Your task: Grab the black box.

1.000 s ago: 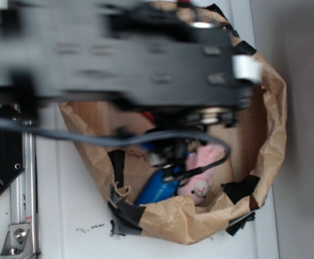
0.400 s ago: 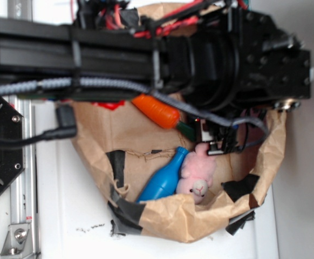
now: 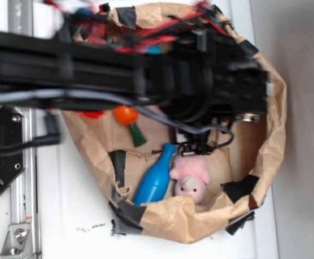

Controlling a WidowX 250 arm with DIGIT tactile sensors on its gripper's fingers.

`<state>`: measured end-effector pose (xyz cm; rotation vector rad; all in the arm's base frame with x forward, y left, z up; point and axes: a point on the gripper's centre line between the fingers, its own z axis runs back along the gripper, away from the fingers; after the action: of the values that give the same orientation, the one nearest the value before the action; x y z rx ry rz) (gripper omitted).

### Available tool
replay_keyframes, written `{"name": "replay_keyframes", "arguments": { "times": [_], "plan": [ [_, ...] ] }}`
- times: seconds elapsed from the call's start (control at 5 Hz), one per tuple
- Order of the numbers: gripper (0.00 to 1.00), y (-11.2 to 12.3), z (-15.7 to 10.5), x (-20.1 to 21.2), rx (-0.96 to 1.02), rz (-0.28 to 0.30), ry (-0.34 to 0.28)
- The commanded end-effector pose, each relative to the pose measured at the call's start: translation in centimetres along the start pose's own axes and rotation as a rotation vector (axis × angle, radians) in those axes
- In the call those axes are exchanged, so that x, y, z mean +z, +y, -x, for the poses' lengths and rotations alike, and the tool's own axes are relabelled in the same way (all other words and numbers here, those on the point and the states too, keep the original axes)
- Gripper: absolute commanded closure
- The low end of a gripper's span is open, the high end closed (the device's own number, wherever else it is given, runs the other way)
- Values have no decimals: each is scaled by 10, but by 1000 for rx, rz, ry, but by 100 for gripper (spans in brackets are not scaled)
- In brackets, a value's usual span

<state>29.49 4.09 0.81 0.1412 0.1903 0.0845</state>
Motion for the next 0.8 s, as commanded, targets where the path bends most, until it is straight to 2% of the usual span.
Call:
{"name": "replay_keyframes", "arguments": {
  "times": [0.0, 0.2, 0.4, 0.6],
  "plan": [
    [100, 3, -18, -29, 61, 32, 50],
    [100, 5, 8, 17, 45, -3, -36],
    [100, -3, 38, 62, 154, 2, -119],
    [100, 2, 54, 110, 99, 40, -158]
  ]
}}
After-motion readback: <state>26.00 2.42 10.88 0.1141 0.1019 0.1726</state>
